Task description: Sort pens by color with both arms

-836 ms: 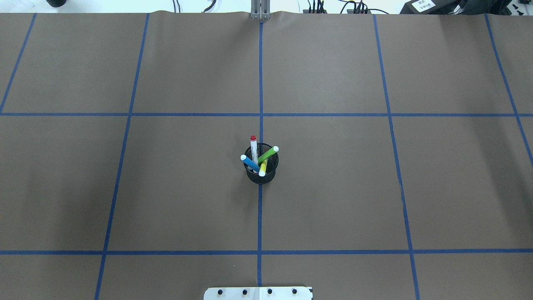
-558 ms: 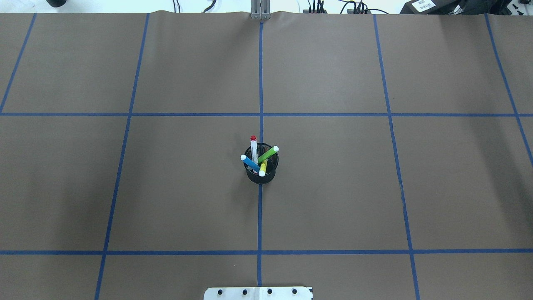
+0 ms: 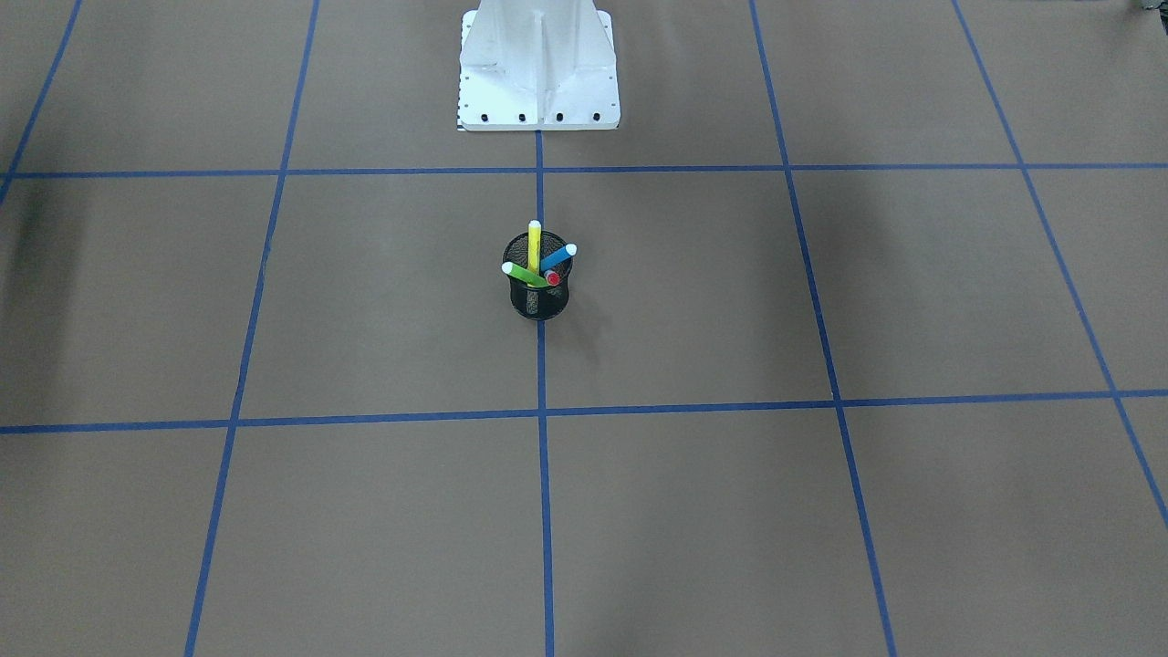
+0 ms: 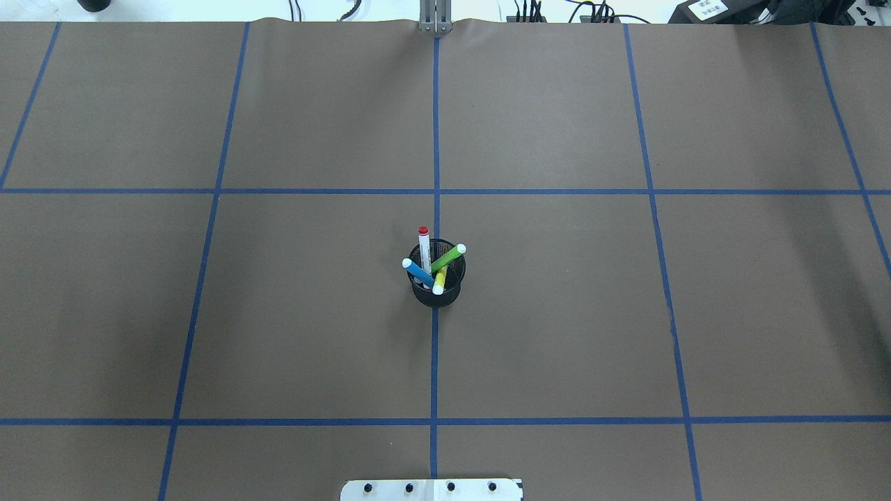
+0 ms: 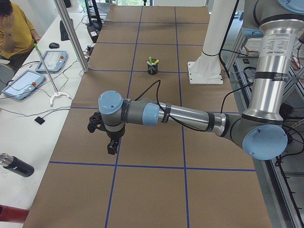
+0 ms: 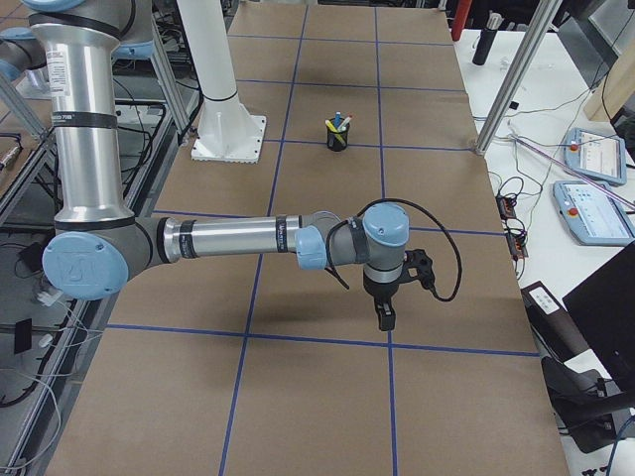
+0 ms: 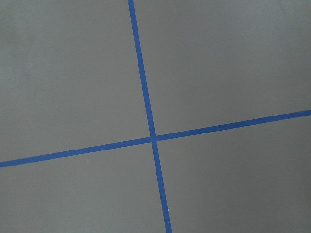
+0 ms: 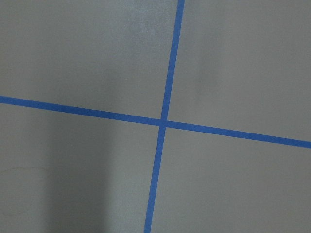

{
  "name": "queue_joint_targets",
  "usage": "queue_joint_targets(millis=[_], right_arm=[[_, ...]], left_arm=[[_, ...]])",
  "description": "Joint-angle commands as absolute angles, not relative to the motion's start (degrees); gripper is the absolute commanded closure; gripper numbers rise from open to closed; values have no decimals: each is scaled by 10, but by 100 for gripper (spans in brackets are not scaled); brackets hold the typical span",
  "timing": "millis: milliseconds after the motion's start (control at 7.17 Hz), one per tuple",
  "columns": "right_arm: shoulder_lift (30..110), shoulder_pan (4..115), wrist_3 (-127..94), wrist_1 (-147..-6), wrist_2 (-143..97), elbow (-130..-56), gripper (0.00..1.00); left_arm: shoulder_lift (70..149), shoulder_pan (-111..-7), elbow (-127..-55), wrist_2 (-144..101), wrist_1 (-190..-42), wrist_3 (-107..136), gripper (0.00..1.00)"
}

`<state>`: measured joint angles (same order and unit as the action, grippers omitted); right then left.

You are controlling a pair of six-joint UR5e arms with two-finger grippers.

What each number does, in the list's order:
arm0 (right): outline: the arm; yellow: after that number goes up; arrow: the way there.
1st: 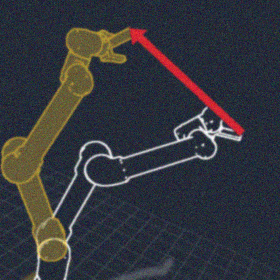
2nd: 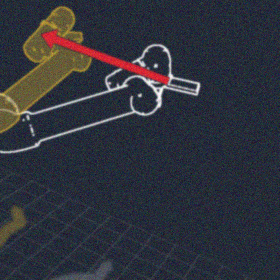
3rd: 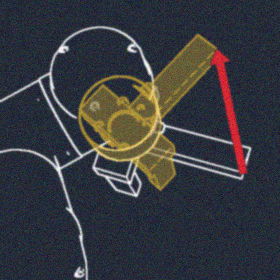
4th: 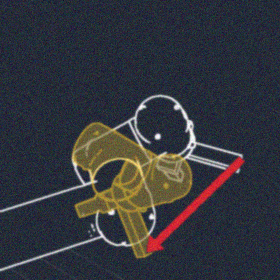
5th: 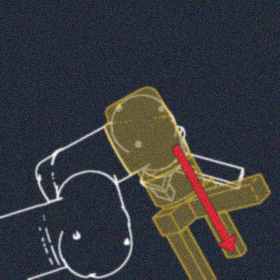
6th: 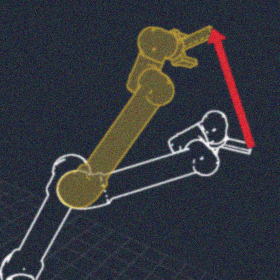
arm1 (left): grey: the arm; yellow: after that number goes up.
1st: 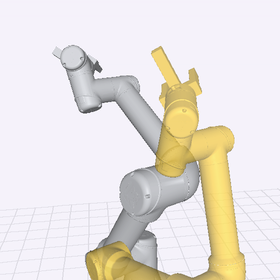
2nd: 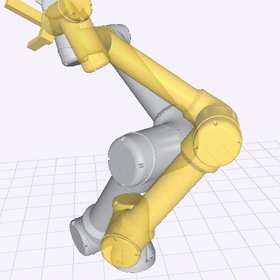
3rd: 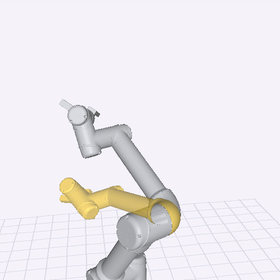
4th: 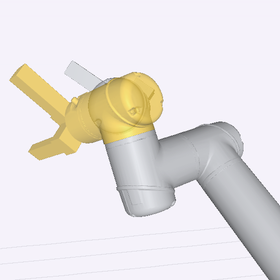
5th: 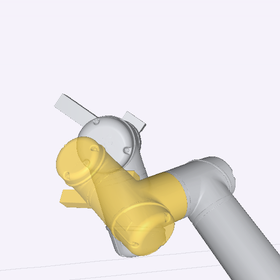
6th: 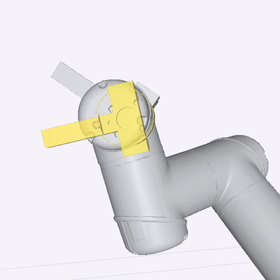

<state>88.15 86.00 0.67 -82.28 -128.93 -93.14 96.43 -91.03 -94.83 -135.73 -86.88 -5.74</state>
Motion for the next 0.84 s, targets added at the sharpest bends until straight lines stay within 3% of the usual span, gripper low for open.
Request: queue_joint_targets(millis=[0,418,697], right_arm=[[882,860,-10,-793,-1316,-926,0],[872,841,-22,-747,-1342,-935,0],[815,776,-81,-745,-1356,-949,1]], left_arm=[[982,-907,-947,-1361,-877,-54,0],[981,-906,-951,-1392,-925,-56,0],[985,-889,-947,-1392,-961,-54,0]])
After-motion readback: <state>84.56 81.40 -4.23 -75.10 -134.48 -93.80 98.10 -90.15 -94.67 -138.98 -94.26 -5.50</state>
